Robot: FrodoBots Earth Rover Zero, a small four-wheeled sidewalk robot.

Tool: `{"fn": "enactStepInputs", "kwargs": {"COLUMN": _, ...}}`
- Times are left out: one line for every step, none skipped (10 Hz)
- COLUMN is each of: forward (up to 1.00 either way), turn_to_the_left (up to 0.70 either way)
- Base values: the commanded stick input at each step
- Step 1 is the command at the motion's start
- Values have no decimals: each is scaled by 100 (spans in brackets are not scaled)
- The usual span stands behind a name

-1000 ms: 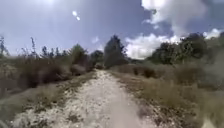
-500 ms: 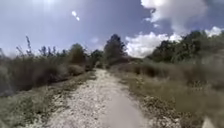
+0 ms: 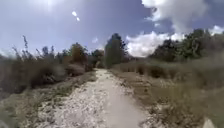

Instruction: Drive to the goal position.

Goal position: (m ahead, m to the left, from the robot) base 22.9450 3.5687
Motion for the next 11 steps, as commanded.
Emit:
{"fn": "enactStepInputs", "kwargs": {"forward": 70, "turn_to_the_left": 0}}
{"fn": "enactStepInputs", "kwargs": {"forward": 70, "turn_to_the_left": 0}}
{"fn": "enactStepInputs", "kwargs": {"forward": 70, "turn_to_the_left": 0}}
{"fn": "enactStepInputs", "kwargs": {"forward": 70, "turn_to_the_left": 0}}
{"fn": "enactStepInputs", "kwargs": {"forward": 70, "turn_to_the_left": 0}}
{"fn": "enactStepInputs", "kwargs": {"forward": 70, "turn_to_the_left": 0}}
{"fn": "enactStepInputs", "kwargs": {"forward": 70, "turn_to_the_left": 0}}
{"fn": "enactStepInputs", "kwargs": {"forward": 70, "turn_to_the_left": 0}}
{"fn": "enactStepInputs", "kwargs": {"forward": 70, "turn_to_the_left": 0}}
{"fn": "enactStepInputs", "kwargs": {"forward": 70, "turn_to_the_left": 0}}
{"fn": "enactStepInputs", "kwargs": {"forward": 70, "turn_to_the_left": 0}}
